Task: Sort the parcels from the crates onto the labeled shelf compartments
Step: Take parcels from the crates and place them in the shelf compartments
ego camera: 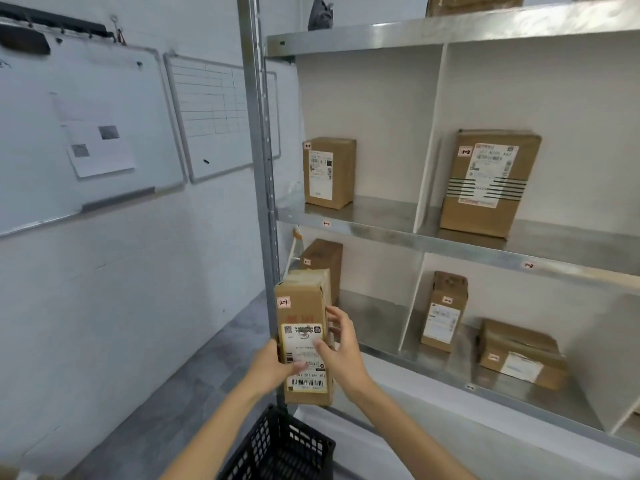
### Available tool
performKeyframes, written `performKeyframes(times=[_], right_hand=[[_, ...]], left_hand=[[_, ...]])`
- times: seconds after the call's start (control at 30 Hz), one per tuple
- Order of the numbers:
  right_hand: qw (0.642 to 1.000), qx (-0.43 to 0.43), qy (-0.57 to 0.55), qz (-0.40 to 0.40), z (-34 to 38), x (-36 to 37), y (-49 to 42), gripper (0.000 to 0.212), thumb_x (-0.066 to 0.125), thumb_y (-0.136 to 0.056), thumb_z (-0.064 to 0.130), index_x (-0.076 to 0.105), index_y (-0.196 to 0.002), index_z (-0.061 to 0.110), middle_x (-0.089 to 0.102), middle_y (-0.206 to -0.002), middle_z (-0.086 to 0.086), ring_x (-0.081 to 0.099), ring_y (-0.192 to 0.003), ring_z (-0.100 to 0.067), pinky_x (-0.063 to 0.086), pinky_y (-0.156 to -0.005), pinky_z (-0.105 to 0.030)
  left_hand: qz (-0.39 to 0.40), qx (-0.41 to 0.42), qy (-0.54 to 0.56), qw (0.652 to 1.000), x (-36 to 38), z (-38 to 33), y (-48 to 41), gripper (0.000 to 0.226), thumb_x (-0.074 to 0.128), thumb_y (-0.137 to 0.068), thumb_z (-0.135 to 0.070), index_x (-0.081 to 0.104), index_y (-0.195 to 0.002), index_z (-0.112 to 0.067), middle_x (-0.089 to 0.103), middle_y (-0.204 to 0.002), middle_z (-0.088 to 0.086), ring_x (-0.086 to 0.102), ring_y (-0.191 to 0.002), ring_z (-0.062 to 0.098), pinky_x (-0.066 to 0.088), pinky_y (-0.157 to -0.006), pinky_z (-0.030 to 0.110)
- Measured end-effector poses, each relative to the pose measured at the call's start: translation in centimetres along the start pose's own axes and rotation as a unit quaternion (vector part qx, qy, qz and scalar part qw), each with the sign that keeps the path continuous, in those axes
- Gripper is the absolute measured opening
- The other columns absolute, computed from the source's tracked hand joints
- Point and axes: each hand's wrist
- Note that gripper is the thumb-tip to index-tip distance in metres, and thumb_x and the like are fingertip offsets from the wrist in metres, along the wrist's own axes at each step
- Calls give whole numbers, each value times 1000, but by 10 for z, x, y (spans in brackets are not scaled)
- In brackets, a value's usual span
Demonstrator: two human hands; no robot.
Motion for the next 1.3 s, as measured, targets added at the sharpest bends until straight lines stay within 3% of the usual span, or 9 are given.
performKeyframes(times=[0.13, 0.33, 0.47, 0.6, 0.73, 0.87, 1.03, 1.17, 1.3], right_hand=[[999, 27, 8, -21, -15, -36, -9, 55, 60, -85, 2, 37, -125, 30, 41, -125, -1, 45, -114, -4, 43, -84, -7], [994, 86, -57, -29, -32, -82, -15, 56, 58, -83, -10, 40, -123, 24, 50, -117, 4, 49, -109, -2, 48, -86, -19], [979, 142, -136, -61, -40, -92, -29, 40, 49, -76, -8, 52, -107, 17, 56, -113, -4, 52, -112, -21, 48, -91, -37], [965, 185, -156, -101, -53, -102, -56, 16, 41, -97, 8, 49, -107, 17, 57, -105, -2, 56, -93, -11, 49, -83, -36], [968, 199, -86, -126, -70, -105, -91, 18, 36, -102, 25, 43, -116, 16, 58, -98, 2, 59, -86, -9, 52, -74, -27], [963, 218, -48, -148, -87, -103, -135, 18, 36, -102, 25, 43, -115, 14, 60, -109, -9, 61, -90, -16, 51, -74, -25], [946, 265, -67, -174, -112, -108, -173, 27, 40, -101, 18, 44, -124, 3, 60, -108, -11, 56, -77, -8, 43, -53, -12], [920, 314, -106, -210, -139, -107, -191, 30, 43, -98, 20, 45, -122, 2, 62, -110, -19, 61, -80, -20, 48, -55, -27], [911, 314, -129, -236, -152, -105, -198, 23, 41, -100, 23, 41, -117, 6, 60, -93, -10, 59, -71, -17, 48, -51, -24]], left_hand=[[52, -72, 115, 989, 30, -4, -24, 36, 54, -87, 8, 49, -110, -19, 63, -115, 7, 59, -109, 23, 50, -95, 43], [-8, -179, 404, 897, 74, -16, -50, 27, 28, -98, -6, 54, -101, -3, 60, -100, 21, 57, -92, 29, 49, -75, 41], [-10, -172, 356, 919, 93, -30, -72, 26, 36, -100, -26, 54, -93, -9, 62, -98, 16, 57, -95, 28, 45, -87, 42], [32, -174, 321, 930, 102, -34, -106, 25, 39, -98, -29, 56, -97, -11, 62, -106, 13, 55, -101, 25, 40, -94, 41], [84, -201, 228, 949, 107, -34, -150, 28, 39, -98, -36, 51, -113, -16, 49, -132, 4, 33, -134, 25, 20, -112, 50], [99, -208, 205, 951, 109, -35, -192, 29, 36, -99, -34, 57, -91, -14, 65, -104, 11, 54, -113, 29, 31, -109, 50], [118, -214, 283, 928, 109, -42, -251, 35, 41, -96, -47, 55, -93, -14, 62, -112, 16, 58, -108, 34, 46, -97, 46], [147, -219, 311, 913, 115, -45, -285, 36, 40, -98, -41, 56, -88, -10, 63, -89, 14, 59, -85, 28, 45, -92, 46], [143, -236, 355, 893, 126, -25, -315, 36, 40, -98, -41, 57, -99, -9, 65, -99, 18, 60, -91, 31, 44, -94, 48]])
Point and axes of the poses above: each hand's wrist, its own y-axis away from the middle knuckle, its own x-axis out of the palm, z = x × y
